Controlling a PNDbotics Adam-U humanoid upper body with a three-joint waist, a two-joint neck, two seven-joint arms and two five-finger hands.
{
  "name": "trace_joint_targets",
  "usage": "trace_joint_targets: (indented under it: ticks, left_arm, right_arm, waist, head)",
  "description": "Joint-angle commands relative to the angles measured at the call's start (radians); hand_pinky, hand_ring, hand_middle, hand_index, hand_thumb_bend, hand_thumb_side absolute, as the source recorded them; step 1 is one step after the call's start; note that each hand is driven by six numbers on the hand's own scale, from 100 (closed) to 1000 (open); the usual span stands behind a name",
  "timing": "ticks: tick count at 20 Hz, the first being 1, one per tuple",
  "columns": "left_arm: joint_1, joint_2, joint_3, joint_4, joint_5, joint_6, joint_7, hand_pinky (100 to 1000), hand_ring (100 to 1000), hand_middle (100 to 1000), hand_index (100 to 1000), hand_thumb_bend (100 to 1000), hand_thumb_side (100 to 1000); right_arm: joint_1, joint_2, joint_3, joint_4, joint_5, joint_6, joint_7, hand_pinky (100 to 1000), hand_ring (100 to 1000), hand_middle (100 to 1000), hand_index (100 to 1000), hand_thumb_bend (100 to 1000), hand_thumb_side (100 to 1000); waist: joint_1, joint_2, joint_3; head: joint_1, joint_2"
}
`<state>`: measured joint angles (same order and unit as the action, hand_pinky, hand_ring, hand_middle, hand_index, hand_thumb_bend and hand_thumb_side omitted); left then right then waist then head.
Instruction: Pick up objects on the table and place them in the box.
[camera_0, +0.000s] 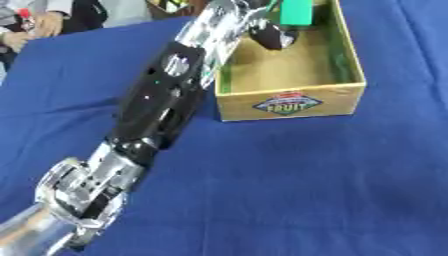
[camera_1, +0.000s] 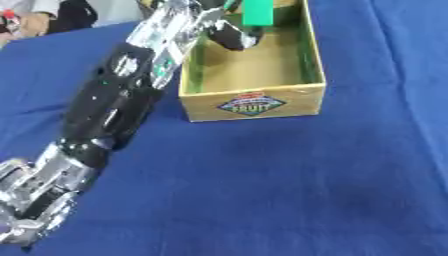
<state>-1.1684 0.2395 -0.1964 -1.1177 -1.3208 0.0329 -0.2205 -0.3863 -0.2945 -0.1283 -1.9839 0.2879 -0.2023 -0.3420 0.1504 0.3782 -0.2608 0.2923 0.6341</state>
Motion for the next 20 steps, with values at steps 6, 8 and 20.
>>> trace_joint_targets:
  ticks: [6, 8, 20]
  left_arm:
    - [0.006, -0.034, 0.009, 0.085, -0.063, -0.018, 0.02, 100, 396, 343, 277, 100, 281]
    - [0.009, -0.039, 0.01, 0.098, -0.058, -0.017, 0.01, 100, 396, 345, 318, 100, 272]
    - [0.013, -0.028, 0.017, 0.045, -0.139, -0.01, -0.052, 560, 833, 834, 993, 885, 1000]
  right_arm:
    - [-0.016, -0.003, 0.001, -0.016, -0.013, -0.004, 0.002, 759, 824, 694, 781, 100, 907]
    - [-0.015, -0.002, 0.001, -0.016, -0.012, -0.004, 0.001, 760, 824, 694, 781, 100, 907]
    - [-0.006, -0.001, -0.001, -0.016, -0.01, -0.003, -0.002, 760, 825, 693, 781, 100, 905]
  waist:
    - [-0.005, -0.012, -0.004]
    - [-0.003, -0.012, -0.005]
    - [-0.002, -0.016, 0.0]
  head:
    - [0.006, -0.017]
    - [0.006, -0.017]
    - [0.003, -0.001]
